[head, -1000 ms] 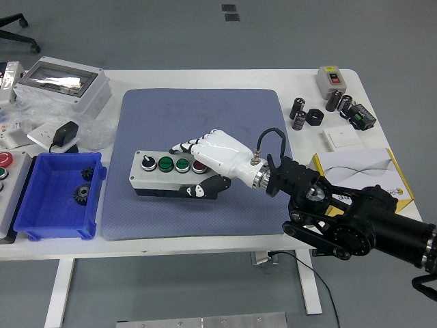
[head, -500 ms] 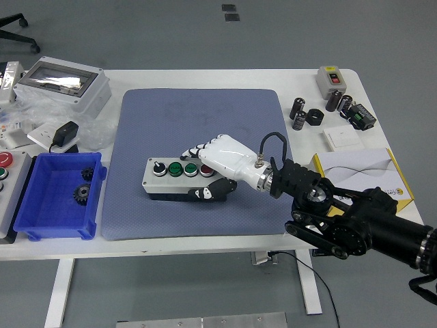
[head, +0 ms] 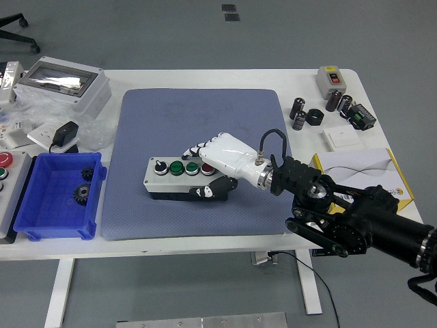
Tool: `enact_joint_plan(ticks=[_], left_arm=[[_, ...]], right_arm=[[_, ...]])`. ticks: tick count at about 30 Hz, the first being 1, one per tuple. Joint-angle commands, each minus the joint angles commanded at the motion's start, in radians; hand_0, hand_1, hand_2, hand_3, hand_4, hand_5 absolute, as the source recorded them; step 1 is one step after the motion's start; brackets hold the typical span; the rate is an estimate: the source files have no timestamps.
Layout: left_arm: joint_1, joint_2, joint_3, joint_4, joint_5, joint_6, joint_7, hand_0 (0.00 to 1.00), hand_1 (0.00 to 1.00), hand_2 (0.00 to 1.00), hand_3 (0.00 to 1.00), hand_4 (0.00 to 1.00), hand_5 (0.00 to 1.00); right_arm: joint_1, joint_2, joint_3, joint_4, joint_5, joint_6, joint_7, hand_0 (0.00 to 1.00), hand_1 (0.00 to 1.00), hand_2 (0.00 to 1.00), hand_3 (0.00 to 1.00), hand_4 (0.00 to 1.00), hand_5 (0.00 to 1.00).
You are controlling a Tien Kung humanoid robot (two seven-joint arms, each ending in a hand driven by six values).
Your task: Pick up the button,place it on the desk,press the button,press the button
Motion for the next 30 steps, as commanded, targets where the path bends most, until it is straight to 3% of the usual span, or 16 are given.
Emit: enact_joint_plan(ticks=[5, 6, 10, 11, 30], left_arm=[[0.0, 0.0, 0.0, 0.0, -0.001, -0.001, 0.001, 0.482, 0.455, 0.458, 0.736, 0.002, 0.002], [0.0, 0.0, 0.0, 0.0, -0.001, -0.001, 0.001, 0.483, 0.457, 0.461, 0.733, 0.002, 0.002], [0.001, 0.001, 0.001, -0.002, -0.006, 0.001, 0.002, 0.483, 0.457, 0.461, 0.733, 0.002, 0.002], [0.001, 0.001, 0.001, -0.002, -0.007, 0.001, 0.003, 0.484, 0.458, 0.461, 0.727, 0.002, 0.002], [0.002, 0.005, 0.014, 0.003, -0.05, 0.012, -0.014, 0.484, 0.458, 0.462, 0.706, 0.002, 0.002]], right_arm=[[0.001, 0.001, -0.001, -0.001, 0.005, 0.008, -0.001, 0.22, 0.509, 0.639, 0.773, 0.134, 0.002], [0.002, 0.001, -0.003, -0.001, 0.008, 0.009, -0.002, 0.608, 0.679, 0.741, 0.867, 0.337, 0.002], [0.004, 0.0, -0.009, 0.002, 0.019, 0.011, -0.011, 0.608, 0.679, 0.741, 0.867, 0.337, 0.002], [0.005, -0.001, -0.011, 0.003, 0.021, 0.012, -0.012, 0.762, 0.749, 0.8, 0.883, 0.389, 0.002], [0.006, -0.011, -0.04, 0.016, 0.064, 0.049, -0.057, 0.78, 0.771, 0.838, 0.91, 0.418, 0.002]])
